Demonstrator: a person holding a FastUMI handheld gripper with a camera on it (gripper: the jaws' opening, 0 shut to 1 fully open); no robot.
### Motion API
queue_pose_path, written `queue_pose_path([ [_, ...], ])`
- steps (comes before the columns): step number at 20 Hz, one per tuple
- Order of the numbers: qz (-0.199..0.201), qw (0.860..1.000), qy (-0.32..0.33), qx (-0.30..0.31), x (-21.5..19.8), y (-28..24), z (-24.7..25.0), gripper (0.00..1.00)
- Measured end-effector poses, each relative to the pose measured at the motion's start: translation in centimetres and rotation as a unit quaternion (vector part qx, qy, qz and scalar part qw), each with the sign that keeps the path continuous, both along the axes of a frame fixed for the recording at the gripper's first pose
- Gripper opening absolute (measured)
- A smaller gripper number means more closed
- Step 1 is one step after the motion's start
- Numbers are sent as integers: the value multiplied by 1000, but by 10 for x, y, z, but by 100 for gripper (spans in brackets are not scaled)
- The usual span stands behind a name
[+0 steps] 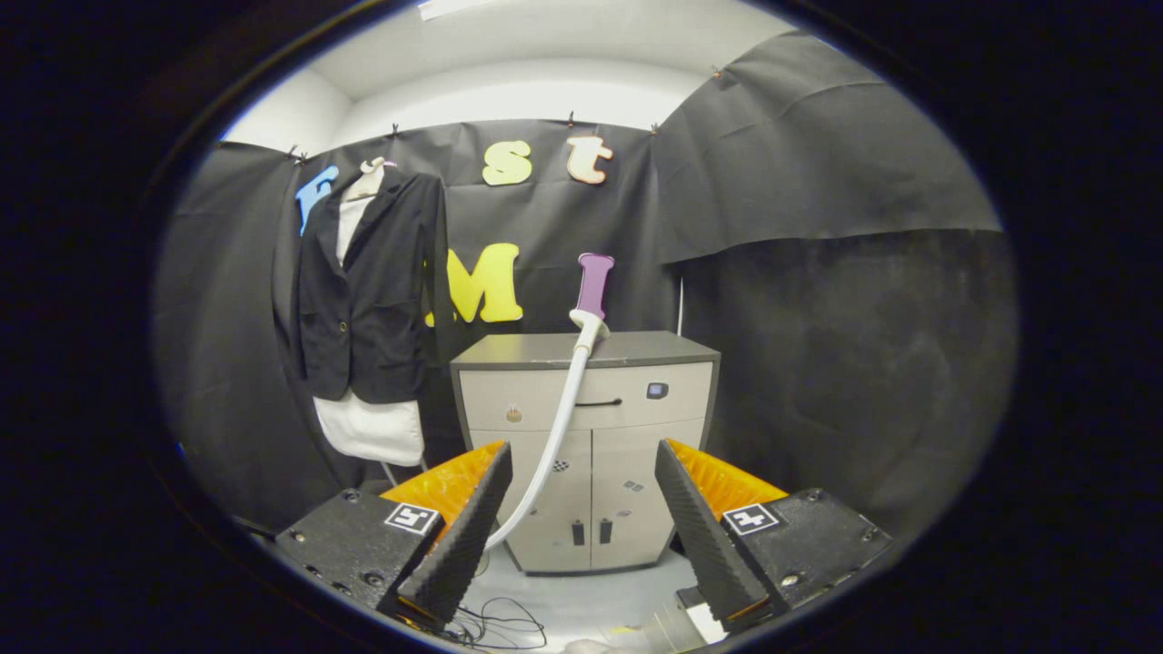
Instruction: Iron the clothes twice with a garment steamer, once on the left side and once on the right side.
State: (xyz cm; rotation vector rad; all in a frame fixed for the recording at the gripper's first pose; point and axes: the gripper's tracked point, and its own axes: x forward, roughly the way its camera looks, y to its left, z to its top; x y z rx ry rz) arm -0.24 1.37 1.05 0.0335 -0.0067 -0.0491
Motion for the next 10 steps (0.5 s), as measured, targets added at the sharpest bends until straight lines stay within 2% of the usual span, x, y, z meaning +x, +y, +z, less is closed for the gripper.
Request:
queue_pose_path([
  [6, -2, 1000, -5, 7, 25, -13, 22, 99],
  [10, 3, 1000, -11, 8, 64, -25, 48, 99],
])
